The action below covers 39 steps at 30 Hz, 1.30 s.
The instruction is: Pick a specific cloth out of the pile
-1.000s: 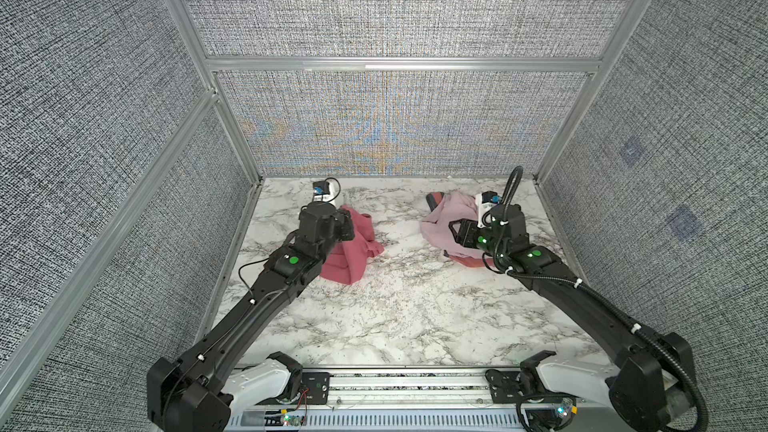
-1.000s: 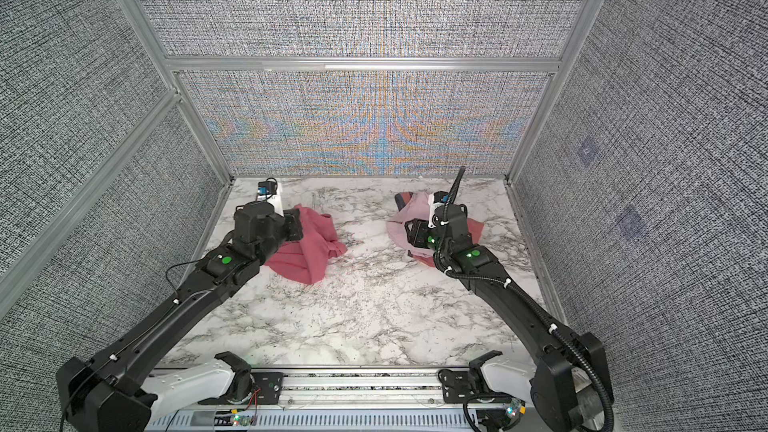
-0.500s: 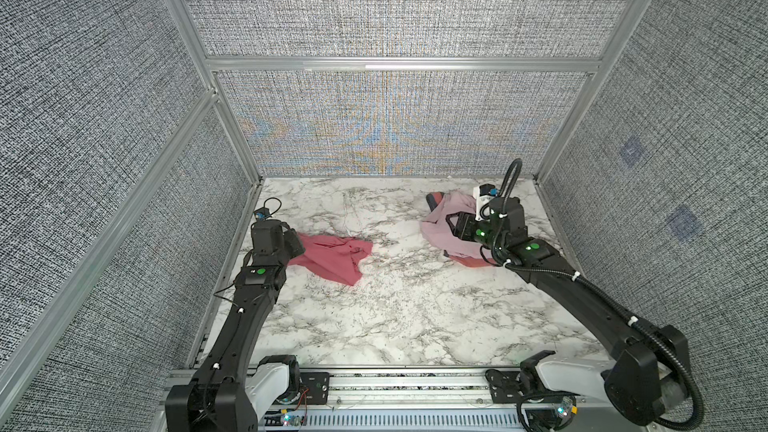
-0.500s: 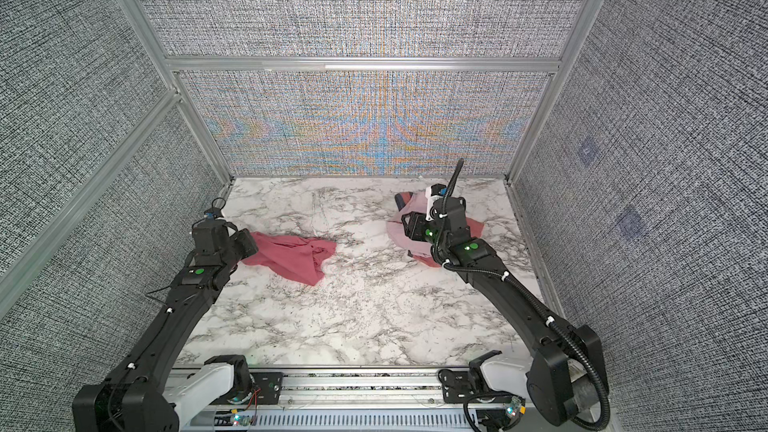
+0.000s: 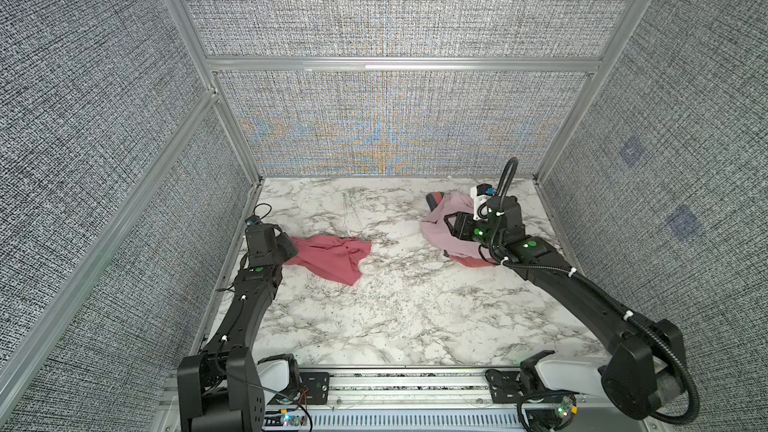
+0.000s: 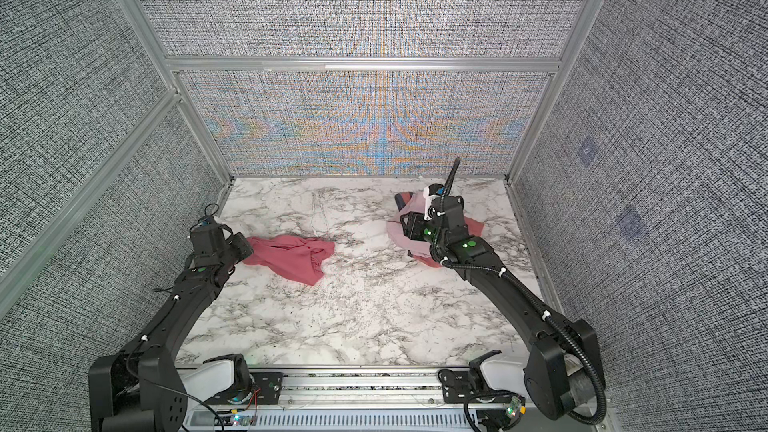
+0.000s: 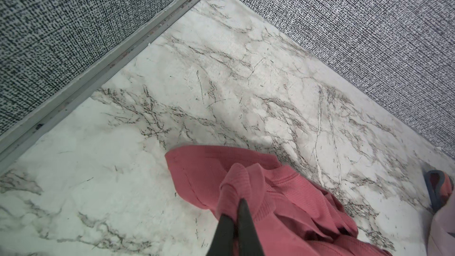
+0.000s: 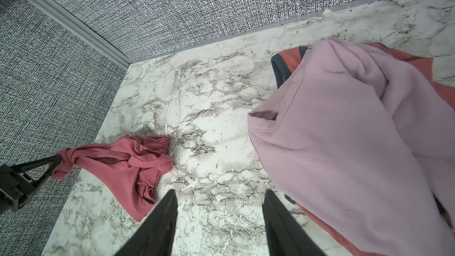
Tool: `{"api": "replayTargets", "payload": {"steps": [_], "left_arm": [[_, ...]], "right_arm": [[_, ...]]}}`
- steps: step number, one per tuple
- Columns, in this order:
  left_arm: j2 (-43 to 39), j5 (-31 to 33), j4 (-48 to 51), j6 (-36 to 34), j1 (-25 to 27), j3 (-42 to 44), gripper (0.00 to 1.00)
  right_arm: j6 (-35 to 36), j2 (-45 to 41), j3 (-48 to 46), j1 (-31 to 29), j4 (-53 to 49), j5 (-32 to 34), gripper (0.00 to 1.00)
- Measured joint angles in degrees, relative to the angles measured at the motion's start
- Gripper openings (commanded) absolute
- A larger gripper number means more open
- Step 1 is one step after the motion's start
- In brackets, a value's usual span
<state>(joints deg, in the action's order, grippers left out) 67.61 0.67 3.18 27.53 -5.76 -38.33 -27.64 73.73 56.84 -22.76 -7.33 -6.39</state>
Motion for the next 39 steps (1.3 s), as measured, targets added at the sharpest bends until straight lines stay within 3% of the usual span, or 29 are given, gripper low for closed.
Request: {"api": "replayTargets", "payload": {"steps": [10, 12, 15, 23, 26, 32, 39], "left_arm": [[5.8, 2.6, -3.5, 1.4, -1.0, -0.1, 0.00], [6.8, 3.2, -4.2, 1.7, -1.2, -0.1, 0.35], [8.0, 4.2, -3.5, 2.8, -1.3, -0.9, 0.52], [1.6, 3.1, -0.3, 2.4, -0.8, -4.0, 0.57], [-1.2, 1.4, 1.1, 1.2, 3.3, -4.2, 0.57], [-1.8, -0.4, 4.2, -0.5, 17.6, -5.1, 0.55], [10.2, 0.8, 5.8, -2.5, 31.5, -13.5, 0.54]], "right_arm": [[0.2, 2.5, 1.6, 0.2, 0.1, -1.6, 0.58], [0.3, 2.7, 1.7, 0.2, 0.1, -1.9, 0.57], [0.5, 2.9, 1.8, 0.2, 0.1, -2.1, 0.57], [0.9, 2.4, 1.8, 0.3, 0.1, -2.1, 0.58], [1.1, 2.4, 1.8, 0.3, 0.1, -2.1, 0.57], [1.1, 2.2, 0.5, 0.6, 0.1, -2.5, 0.57], [1.0, 0.3, -2.3, 0.7, 0.1, -2.7, 0.57]]}}
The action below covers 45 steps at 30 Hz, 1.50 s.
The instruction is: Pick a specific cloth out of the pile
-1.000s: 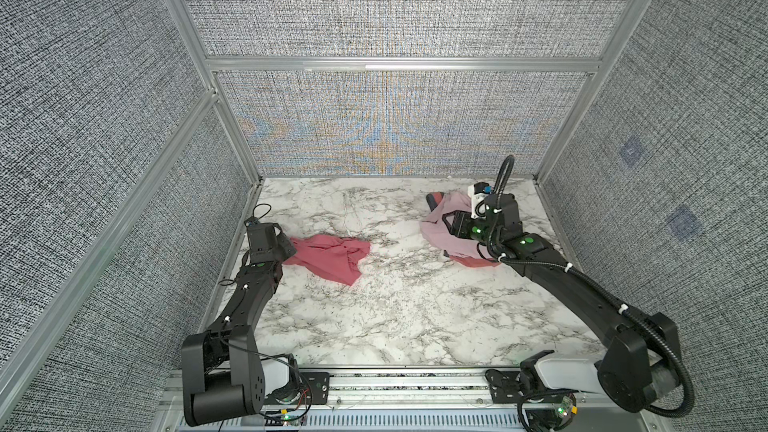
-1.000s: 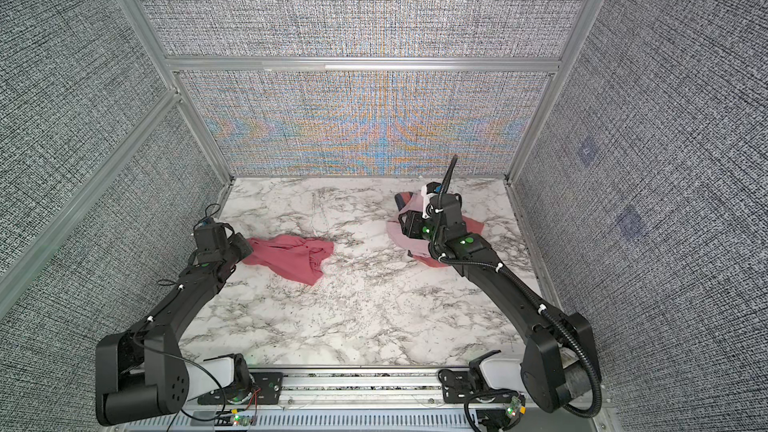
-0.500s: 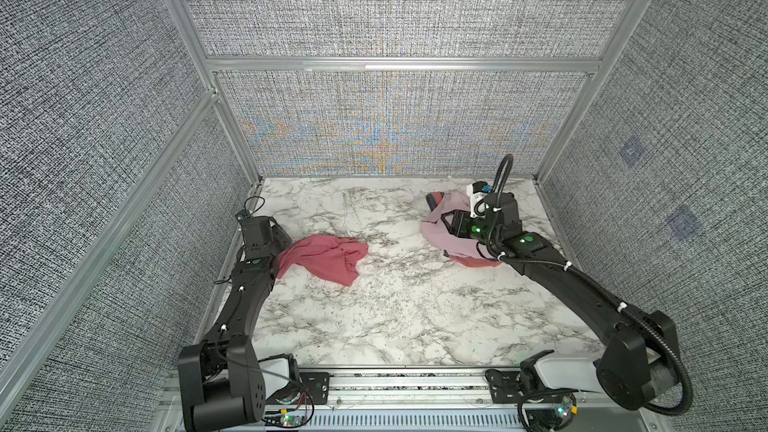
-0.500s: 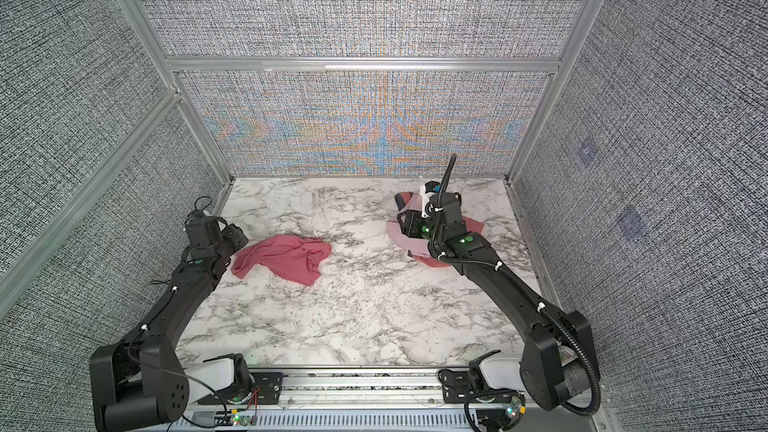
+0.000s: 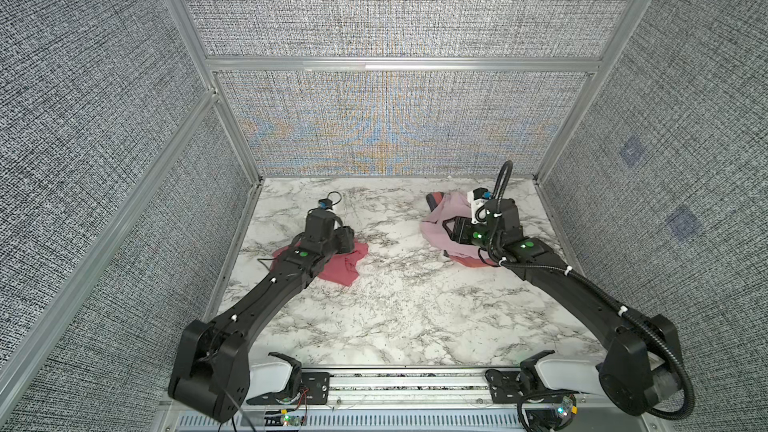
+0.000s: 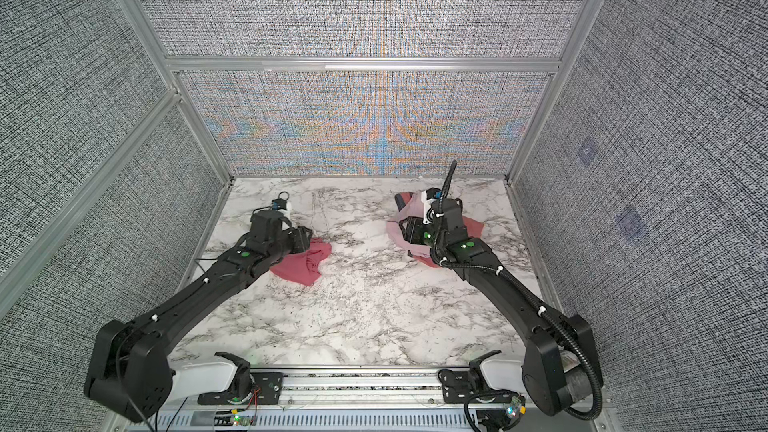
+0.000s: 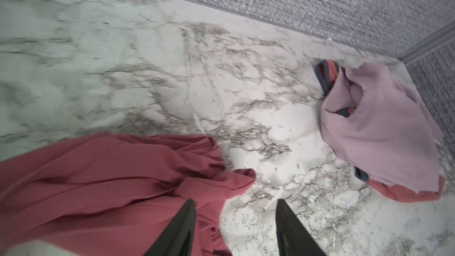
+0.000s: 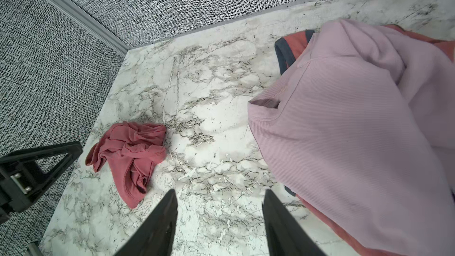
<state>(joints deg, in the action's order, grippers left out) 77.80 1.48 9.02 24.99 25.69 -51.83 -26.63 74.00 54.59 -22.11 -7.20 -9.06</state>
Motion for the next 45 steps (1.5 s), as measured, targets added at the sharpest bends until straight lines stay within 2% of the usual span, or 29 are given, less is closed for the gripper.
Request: {"api": "replayTargets", "payload": {"steps": [5, 14, 27, 30, 32, 33, 36, 41, 45], "left_arm": [[10.5, 1.7, 1.2, -3.0, 5.1, -6.0, 0.53], [20.1, 4.4, 4.0, -7.5, 5.6, -10.7, 0.53], [28.2, 4.6, 5.9, -11.0, 5.7, -12.6, 0.50], [30.0, 5.0, 6.1, -11.0, 5.7, -13.3, 0.46], [31.1, 5.3, 6.1, -11.0, 5.7, -13.8, 0.39], [31.6, 5.7, 6.2, -11.0, 5.8, -14.1, 0.32], [32.5, 7.5, 6.5, -10.8, 5.8, -14.6, 0.02], [32.0, 7.4, 6.8, -10.3, 5.8, -14.8, 0.00], [27.0, 6.4, 8.0, -9.4, 5.9, -14.7, 0.00]], "right_arm": [[-0.2, -1.4, -1.1, 0.3, -0.1, 0.0, 0.58], [-0.2, -2.4, -1.1, 0.7, 0.0, 0.0, 0.57], [-0.4, -2.0, -1.1, 1.4, 0.0, -0.4, 0.57], [-0.4, -2.0, -1.1, 1.6, 0.0, -0.4, 0.57], [-0.4, -2.0, -1.1, 1.8, 0.0, -0.4, 0.57], [-0.4, -2.0, -1.1, 1.9, 0.0, -0.4, 0.57], [-0.4, -2.0, -1.1, 2.1, 0.0, -0.4, 0.57], [-0.4, -2.3, -1.1, 2.2, 0.0, -0.4, 0.57], [-0.4, -2.4, -1.1, 2.3, 0.0, -0.4, 0.57]]}}
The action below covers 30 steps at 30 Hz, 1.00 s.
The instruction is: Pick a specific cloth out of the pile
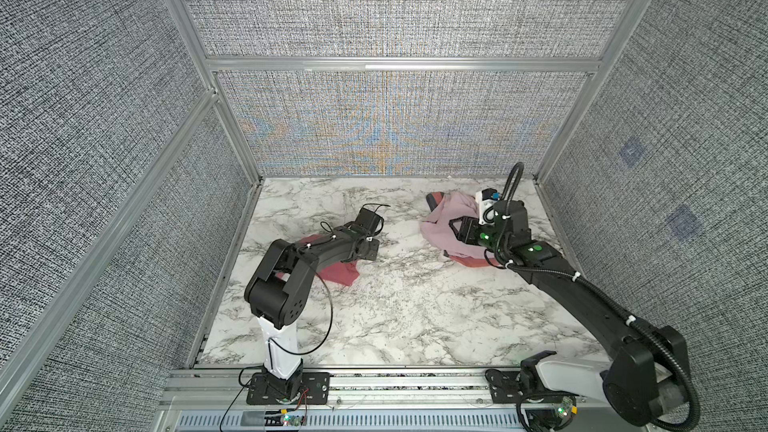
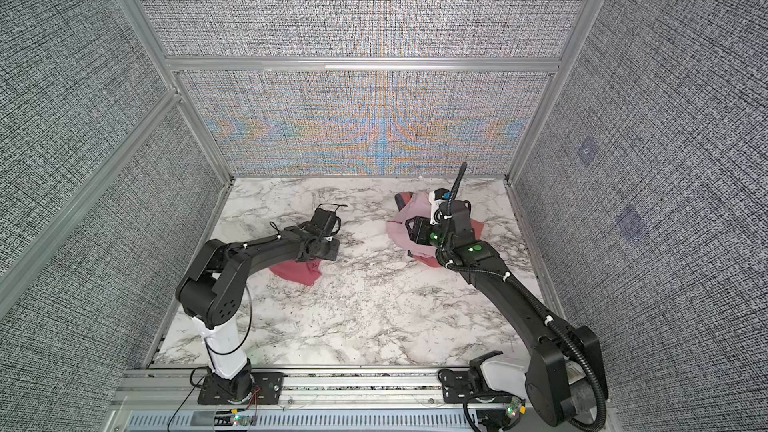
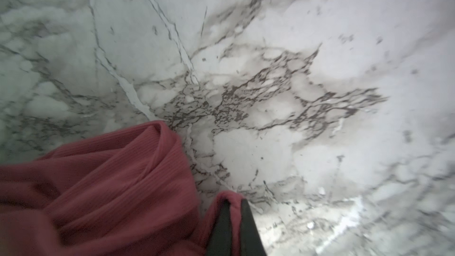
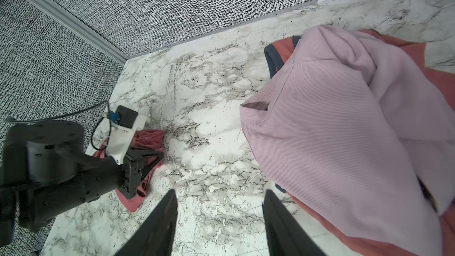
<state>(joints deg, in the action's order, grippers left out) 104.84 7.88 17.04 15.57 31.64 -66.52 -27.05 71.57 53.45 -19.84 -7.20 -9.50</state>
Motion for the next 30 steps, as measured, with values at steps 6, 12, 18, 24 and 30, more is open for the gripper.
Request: {"api": "replayTargets", "payload": {"steps": [6, 12, 18, 24, 30], "left_arm": [[-10.8, -0.7, -0.7, 2.1, -0.1, -2.1, 0.00], [-21.6, -1.0, -2.8, 4.7, -0.9, 1.5, 0.00], [-33.3, -0.9, -5.7, 7.1, -5.5, 12.3, 0.00], [-42.6, -1.0, -7.0, 10.4, -13.2, 25.0, 0.00], [-46.9, -0.4, -8.0, 14.2, -19.7, 35.8, 0.00]], "right_arm": [[-0.2, 0.0, 0.1, 0.1, 0.0, -0.4, 0.57], [-0.9, -0.2, 0.1, 0.1, 0.1, -1.3, 0.57], [-1.5, -0.1, 0.2, 0.1, 0.6, -1.8, 0.58], [-1.5, 0.8, 1.0, 0.2, 1.3, -2.8, 0.57], [-1.5, 1.9, 2.4, 0.2, 1.4, -3.4, 0.57]]}}
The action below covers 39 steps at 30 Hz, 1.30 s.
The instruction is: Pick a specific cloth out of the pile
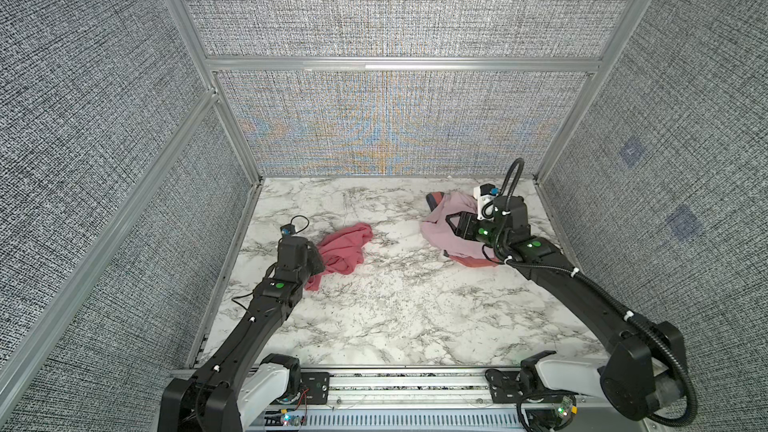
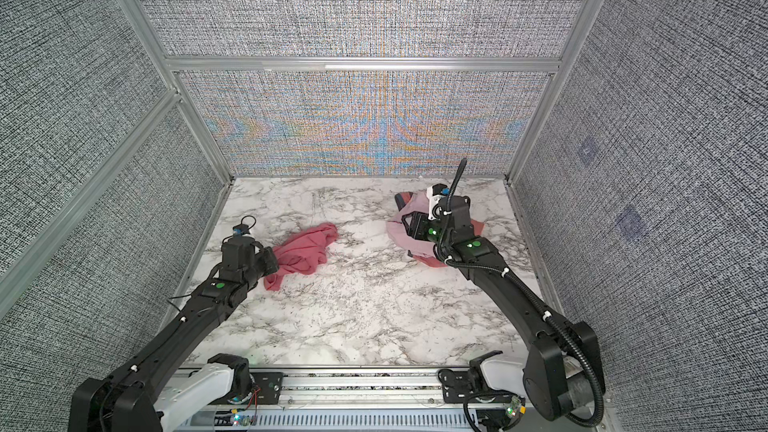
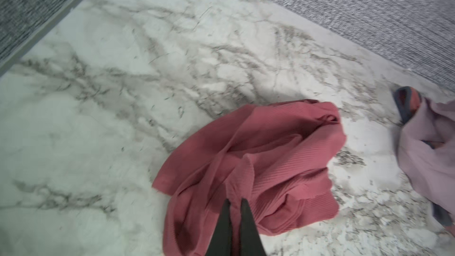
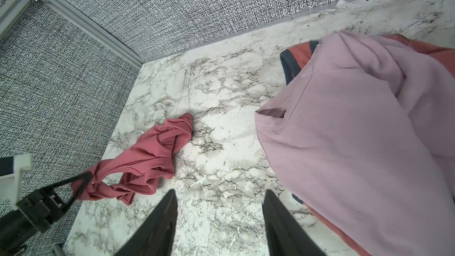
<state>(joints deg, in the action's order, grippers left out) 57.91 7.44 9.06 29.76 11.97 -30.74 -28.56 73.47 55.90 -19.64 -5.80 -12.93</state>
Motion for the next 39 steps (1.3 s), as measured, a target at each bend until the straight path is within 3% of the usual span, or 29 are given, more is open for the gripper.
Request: {"api": "replayTargets", "payload": {"steps": [20, 24, 28, 29, 34, 39], "left_arm": [[18.4, 1.9, -11.2, 3.9, -5.4, 4.5, 0.00], [18.8, 1.6, -11.0, 3.9, -5.5, 3.5, 0.00], [14.5, 1.4, -8.2, 3.3, -5.5, 1.9, 0.33], [13.0, 1.5, -7.2, 3.3, -5.5, 1.3, 0.36], [6.3, 1.6, -2.1, 1.2, -5.5, -0.4, 0.43], [0.7, 1.2, 1.7, -2.3, -5.4, -2.4, 0.43]], "right_arm": [[0.0, -0.1, 0.8, 0.0, -0.4, -0.7, 0.57], [0.0, -0.3, 0.8, 0.0, -0.5, -0.5, 0.58], [0.0, -0.6, 0.8, 0.0, -0.7, -0.5, 0.58], [0.0, -0.6, 0.8, 0.0, -0.8, -0.3, 0.57], [0.0, -0.5, 0.7, 0.0, -0.8, -0.4, 0.58], [0.0, 0.0, 0.7, 0.0, -0.7, -0.4, 0.58]]}}
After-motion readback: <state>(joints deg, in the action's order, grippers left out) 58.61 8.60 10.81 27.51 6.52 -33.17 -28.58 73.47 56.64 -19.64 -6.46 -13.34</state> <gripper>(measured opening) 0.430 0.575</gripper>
